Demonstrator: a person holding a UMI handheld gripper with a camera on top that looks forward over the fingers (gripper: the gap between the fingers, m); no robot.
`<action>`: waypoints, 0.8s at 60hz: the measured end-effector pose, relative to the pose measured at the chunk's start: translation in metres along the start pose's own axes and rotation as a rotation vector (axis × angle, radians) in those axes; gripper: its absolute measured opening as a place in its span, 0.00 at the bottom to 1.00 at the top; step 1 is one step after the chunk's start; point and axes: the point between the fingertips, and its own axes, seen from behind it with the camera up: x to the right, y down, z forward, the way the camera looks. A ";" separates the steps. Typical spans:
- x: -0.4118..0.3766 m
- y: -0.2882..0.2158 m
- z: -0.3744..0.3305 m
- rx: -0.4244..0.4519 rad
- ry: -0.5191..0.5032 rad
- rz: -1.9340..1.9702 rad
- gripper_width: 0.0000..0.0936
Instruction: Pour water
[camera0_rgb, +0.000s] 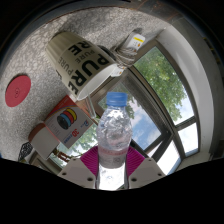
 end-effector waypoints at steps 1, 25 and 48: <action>0.001 0.000 0.000 0.003 0.003 0.002 0.34; 0.053 0.100 -0.029 -0.146 0.063 1.227 0.35; -0.089 0.009 -0.057 -0.223 -0.253 2.362 0.35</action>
